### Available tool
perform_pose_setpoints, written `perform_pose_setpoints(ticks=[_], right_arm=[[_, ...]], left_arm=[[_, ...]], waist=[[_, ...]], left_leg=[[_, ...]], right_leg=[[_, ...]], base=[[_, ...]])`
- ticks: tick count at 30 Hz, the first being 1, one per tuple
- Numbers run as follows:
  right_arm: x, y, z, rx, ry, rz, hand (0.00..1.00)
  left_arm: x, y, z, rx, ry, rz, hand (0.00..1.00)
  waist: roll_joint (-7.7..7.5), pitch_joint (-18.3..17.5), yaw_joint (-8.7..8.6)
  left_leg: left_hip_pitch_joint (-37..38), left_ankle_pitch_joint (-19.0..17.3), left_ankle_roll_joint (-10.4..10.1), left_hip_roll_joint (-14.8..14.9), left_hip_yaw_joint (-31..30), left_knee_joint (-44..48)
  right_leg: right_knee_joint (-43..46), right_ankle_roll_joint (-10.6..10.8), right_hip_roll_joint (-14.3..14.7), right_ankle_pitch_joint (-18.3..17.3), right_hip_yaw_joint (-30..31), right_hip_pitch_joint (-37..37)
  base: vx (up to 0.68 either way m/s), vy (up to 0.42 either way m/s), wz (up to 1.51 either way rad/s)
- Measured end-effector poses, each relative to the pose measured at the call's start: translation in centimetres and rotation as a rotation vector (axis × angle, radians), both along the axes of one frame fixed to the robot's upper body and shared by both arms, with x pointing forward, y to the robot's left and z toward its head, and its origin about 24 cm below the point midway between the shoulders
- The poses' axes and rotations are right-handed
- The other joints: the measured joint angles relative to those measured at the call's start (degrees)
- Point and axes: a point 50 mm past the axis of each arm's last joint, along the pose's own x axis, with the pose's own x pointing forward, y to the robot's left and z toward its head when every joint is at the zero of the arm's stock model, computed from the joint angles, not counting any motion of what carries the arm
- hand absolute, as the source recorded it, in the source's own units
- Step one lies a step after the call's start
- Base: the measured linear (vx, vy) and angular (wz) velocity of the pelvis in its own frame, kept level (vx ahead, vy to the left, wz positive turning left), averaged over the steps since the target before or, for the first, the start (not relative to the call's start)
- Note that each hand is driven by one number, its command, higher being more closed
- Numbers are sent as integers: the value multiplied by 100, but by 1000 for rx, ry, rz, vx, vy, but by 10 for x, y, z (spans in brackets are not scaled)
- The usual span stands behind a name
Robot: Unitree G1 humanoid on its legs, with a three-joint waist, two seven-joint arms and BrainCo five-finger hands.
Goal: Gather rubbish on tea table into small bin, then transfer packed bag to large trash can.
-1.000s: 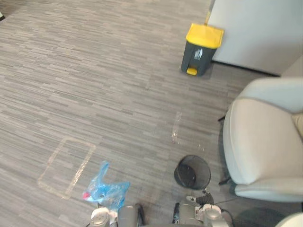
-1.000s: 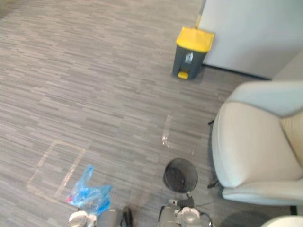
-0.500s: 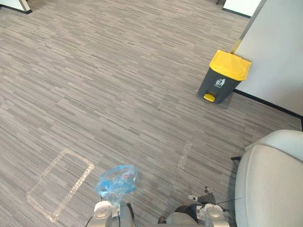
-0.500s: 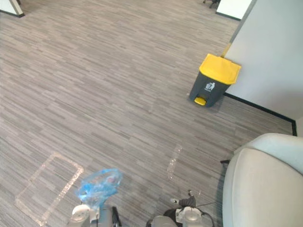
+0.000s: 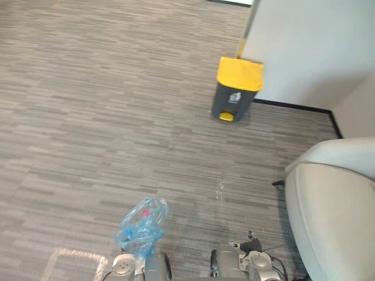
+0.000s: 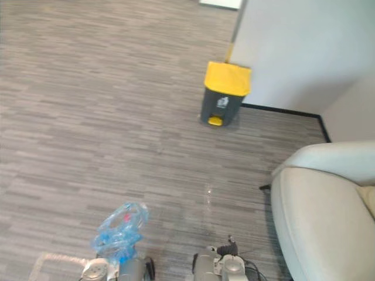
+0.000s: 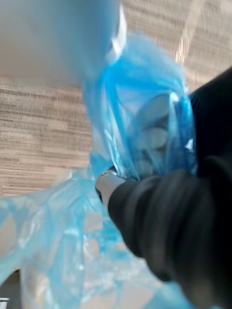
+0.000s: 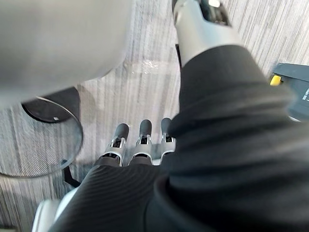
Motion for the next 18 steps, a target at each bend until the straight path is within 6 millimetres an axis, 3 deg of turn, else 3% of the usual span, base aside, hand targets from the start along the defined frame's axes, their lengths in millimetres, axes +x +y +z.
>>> perform_pose_setpoints(ticks=[2, 3, 4, 5, 6, 7, 9, 10, 12, 15, 17, 18], right_arm=[[4, -1, 1, -3, -5, 5, 0], [3, -1, 1, -3, -6, 3, 0], [-1, -2, 0, -4, 4, -1, 0], [0, -4, 0, -7, 0, -1, 0], [-1, -9, 0, -17, 7, 0, 0], [-1, -9, 0, -15, 6, -4, 0], [-5, -6, -1, -2, 20, 0, 0], [-7, -3, -2, 7, 19, -1, 0], [-8, -1, -2, 12, 21, -4, 0], [-3, -1, -1, 13, 8, -9, 0], [0, -4, 1, 9, -4, -24, 0], [-3, -9, 2, -3, -9, -51, 0]], left_arm=[[0, 0, 0, -1, -1, 0, 100], [0, 1, 0, 2, -1, -2, 100], [-2, 2, -1, 2, 9, 1, 100], [-4, 0, -3, -4, 19, 4, 100], [-7, -5, -6, -18, 35, 7, 100], [-6, -6, -5, -22, 28, 10, 100], [-4, -12, -4, -54, 3, 49, 100], [-5, -13, -3, -58, -4, 53, 100], [-2, -19, 0, -75, -26, 52, 100], [13, -24, 7, -86, -81, 32, 100], [18, -24, 10, -86, -97, 27, 100], [19, -29, 10, -97, -100, 24, 100]], waist=[[12, 4, -13], [-13, -9, -33], [-31, -33, -80], [4, -73, -97], [213, -205, -94], [250, -204, -83], [396, -151, -9], [388, -140, 45], [335, -122, 70], [296, -139, 206], [224, -79, 286], [270, -77, 322]], left_leg=[[281, -53, -93, 33, 144, -247], [423, -118, -240, 10, 213, -285], [570, -276, -350, -20, 173, -274], [664, -355, -401, 36, 84, -266], [655, -347, -465, 200, -77, 15], [503, -317, -504, 279, -167, 408], [-307, 286, -432, 681, -463, 2748], [-513, 227, -430, 798, -436, 3437], [-845, 107, -340, 844, -428, 3913], [-1575, -72, -263, 810, -408, 3261], [-1873, -18, -238, 639, -376, 2382], [-1979, 470, -222, 437, -510, 1435]], right_leg=[[-808, -71, 124, 136, -460, -202], [-1362, -136, 283, 405, -452, -272], [-1680, -403, 395, 828, -388, -246], [-1595, -721, 445, 881, -369, -185], [-1683, -749, 579, 715, -533, -30], [-1732, -778, 622, 684, -586, 76], [-2289, -832, 900, 640, -530, 884], [-2465, -834, 963, 639, -444, 1221], [-2702, -843, 964, 633, -271, 1759], [-2918, -818, 857, 618, 27, 2226], [-2899, -577, 639, 474, 108, 2423], [-2827, -303, 546, 249, 172, 2584]], base=[[346, -5, -31], [431, -58, 6], [480, -86, 23], [578, -99, 37], [503, -75, 29], [622, -115, 22], [643, -114, -13], [582, -39, -38], [534, 17, -32], [464, 124, -52], [392, 239, -47], [401, 270, -34]])
